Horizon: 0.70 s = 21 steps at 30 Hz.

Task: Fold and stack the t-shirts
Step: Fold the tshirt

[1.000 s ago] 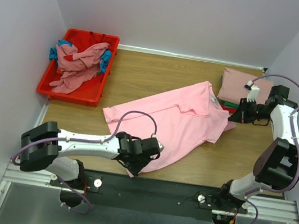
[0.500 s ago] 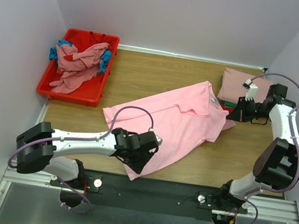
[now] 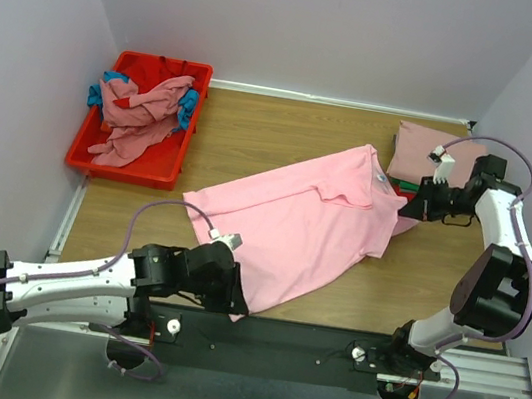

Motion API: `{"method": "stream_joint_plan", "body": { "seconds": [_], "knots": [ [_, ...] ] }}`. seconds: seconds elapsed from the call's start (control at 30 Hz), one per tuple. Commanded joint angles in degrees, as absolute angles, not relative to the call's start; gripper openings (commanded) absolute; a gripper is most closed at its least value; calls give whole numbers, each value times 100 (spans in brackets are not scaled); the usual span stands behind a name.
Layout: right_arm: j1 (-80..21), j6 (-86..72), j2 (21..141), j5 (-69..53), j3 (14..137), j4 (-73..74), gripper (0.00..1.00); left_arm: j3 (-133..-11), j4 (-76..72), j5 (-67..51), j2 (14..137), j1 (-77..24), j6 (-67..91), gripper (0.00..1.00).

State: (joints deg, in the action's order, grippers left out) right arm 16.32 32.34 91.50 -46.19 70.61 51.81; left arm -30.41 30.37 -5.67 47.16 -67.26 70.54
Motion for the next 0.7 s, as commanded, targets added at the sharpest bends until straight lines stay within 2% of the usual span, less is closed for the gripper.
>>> {"method": "stream_joint_plan", "body": {
  "seconds": [0.0,0.33,0.67],
  "knots": [
    [1608,3164,9062,-4896,6873,4904,0,-2813,3172,-774,4544,-6882,8480,37],
    [1608,3155,8965,-4975,6671,4773,0,-3146,3876,-898,6256,-6979,9000,42],
    [1608,3164,8921,-5001,6653,4755,0,-3094,3955,-431,6249,-6979,9589,45]
  ]
}}
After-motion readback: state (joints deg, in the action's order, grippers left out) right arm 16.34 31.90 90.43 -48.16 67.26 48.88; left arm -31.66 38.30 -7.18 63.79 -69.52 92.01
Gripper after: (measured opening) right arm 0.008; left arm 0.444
